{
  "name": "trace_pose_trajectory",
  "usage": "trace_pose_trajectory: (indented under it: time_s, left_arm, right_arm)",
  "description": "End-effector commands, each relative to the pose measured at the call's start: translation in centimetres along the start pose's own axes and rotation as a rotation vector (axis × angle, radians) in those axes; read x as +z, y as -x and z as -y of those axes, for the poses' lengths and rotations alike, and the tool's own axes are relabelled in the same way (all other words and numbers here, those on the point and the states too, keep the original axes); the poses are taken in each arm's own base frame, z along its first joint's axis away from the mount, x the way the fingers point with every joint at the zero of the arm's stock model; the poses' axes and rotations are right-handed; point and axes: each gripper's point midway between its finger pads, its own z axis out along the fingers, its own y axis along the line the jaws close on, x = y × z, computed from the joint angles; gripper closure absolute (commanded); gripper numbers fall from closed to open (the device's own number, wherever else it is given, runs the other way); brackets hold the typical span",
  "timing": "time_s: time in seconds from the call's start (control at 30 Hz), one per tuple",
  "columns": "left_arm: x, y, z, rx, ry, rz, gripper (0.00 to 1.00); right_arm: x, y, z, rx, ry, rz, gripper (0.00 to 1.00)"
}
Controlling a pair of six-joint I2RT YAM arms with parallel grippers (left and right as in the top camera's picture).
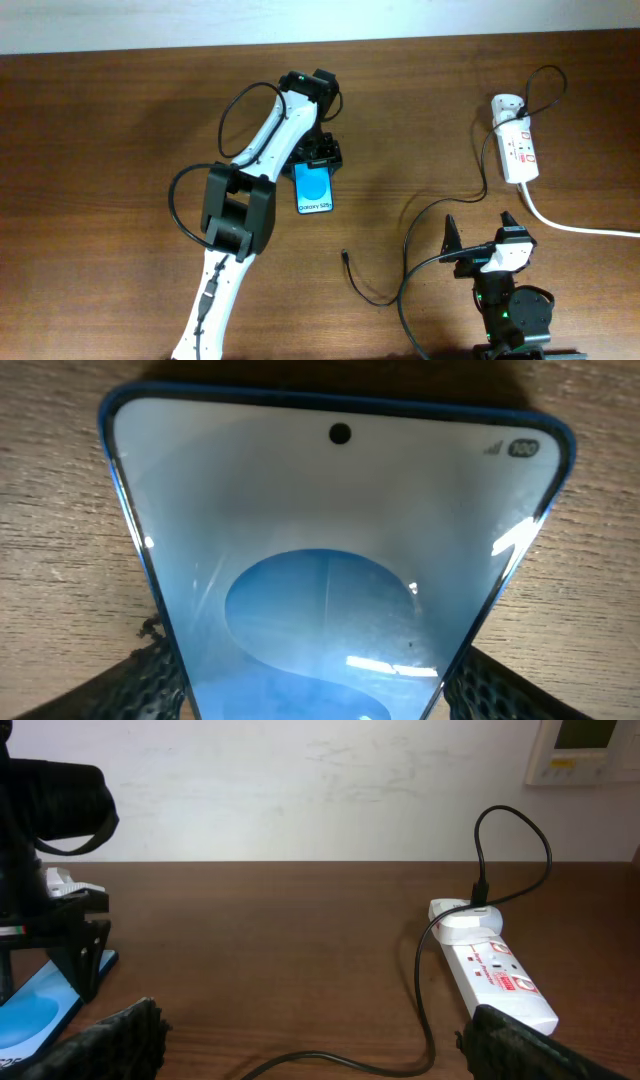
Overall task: Plug charger to phone and switch on socket
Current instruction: 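Lower the left gripper and close it on the phone's top end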
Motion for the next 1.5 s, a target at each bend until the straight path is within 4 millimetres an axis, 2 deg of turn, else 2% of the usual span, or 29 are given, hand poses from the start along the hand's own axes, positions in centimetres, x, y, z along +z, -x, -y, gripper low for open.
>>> trace_pose_trajectory:
  time_s: [0.0,0.13,0.3,0.37,0.4,0.43,0.5,0.57,0.63,0.7,0.8,0.93,0.97,1.0,1.03,1.17,1.27,1.4,1.47]
  left_arm:
    - [1.4,0.9,-2.1,-0.023,0.016,-0.036,0.22]
    - [-1.7,2.3,-2.9,-0.043,0.013,0.024,0.20]
    - [-5.6,2.1,-3.2,0.015,-0.026,0.043,0.20]
    - [-6.7,1.5,-2.3,0.066,-0.100,0.023,0.20]
    - [-7.4,1.1,-1.1,0.120,-0.196,0.003,0.22]
    - [-7.6,0.9,-0.6,0.121,-0.237,-0.011,0.23]
    - [-7.3,1.4,-1.6,0.119,-0.177,0.011,0.24]
    - [-6.8,1.2,-1.7,0.125,-0.143,0.008,0.25]
    - [-4.8,0.3,-2.0,0.144,-0.053,-0.026,0.25]
    - [-2.9,0.0,-1.3,0.163,-0.038,-0.044,0.25]
    - [0.0,1.3,-1.4,0.147,0.009,-0.002,0.26]
    - [0.7,2.7,-1.6,0.144,0.031,0.054,0.23]
    - [0.7,2.7,-1.6,0.144,0.030,0.057,0.18]
    - [0.7,2.6,-1.6,0.144,0.031,0.053,0.05]
    - [0.7,2.4,-1.7,0.143,0.035,0.044,0.02]
    - [1.3,1.3,-2.4,0.139,0.059,-0.007,0.01]
    - [2.7,0.5,-2.9,0.136,0.073,-0.049,0.01]
    - [3.6,-0.3,-2.3,0.156,0.069,-0.068,0.01]
    - [3.7,-0.6,-1.6,0.221,0.067,-0.068,0.01]
  right_arm:
    - [0.0,-0.2,0.0,0.003,-0.002,-0.004,0.02]
    - [0.0,-0.2,0.0,0.003,-0.002,-0.004,0.02]
    - [0.0,-0.2,0.0,0.003,-0.002,-0.004,0.02]
    - [0.0,-0.2,0.0,0.003,-0.002,-0.004,0.02]
    - [0.0,-0.2,0.0,0.003,-0.002,-0.004,0.02]
    - [0.0,-0.2,0.0,0.003,-0.002,-0.004,0.02]
    - [0.0,-0.2,0.0,0.003,-0.002,-0.004,0.02]
    - [0.0,-0.2,0.0,0.003,-0.002,-0.004,0.02]
    - [0.0,-0.2,0.0,0.003,-0.002,-0.004,0.02]
    - [0.0,-0.2,0.0,0.003,-0.002,-0.004,0.02]
    - [0.0,-0.2,0.0,0.003,-0.002,-0.004,0.02]
    - [0.0,-0.2,0.0,0.003,-0.002,-0.004,0.02]
    - [0.0,-0.2,0.0,0.003,-0.002,-0.004,0.02]
    - [0.0,-0.2,0.0,0.003,-0.002,-0.004,0.02]
    - [0.0,-0.2,0.0,0.003,-0.002,-0.004,0.02]
    - [0.0,-0.2,0.0,0.003,-0.002,-0.004,0.02]
    - [0.0,-0.2,0.0,0.003,-0.002,-0.004,0.02]
    - [0.0,-0.2,0.0,0.003,-0.002,-0.004,0.02]
    - [0.0,-0.2,0.0,0.003,-0.002,-0.004,0.02]
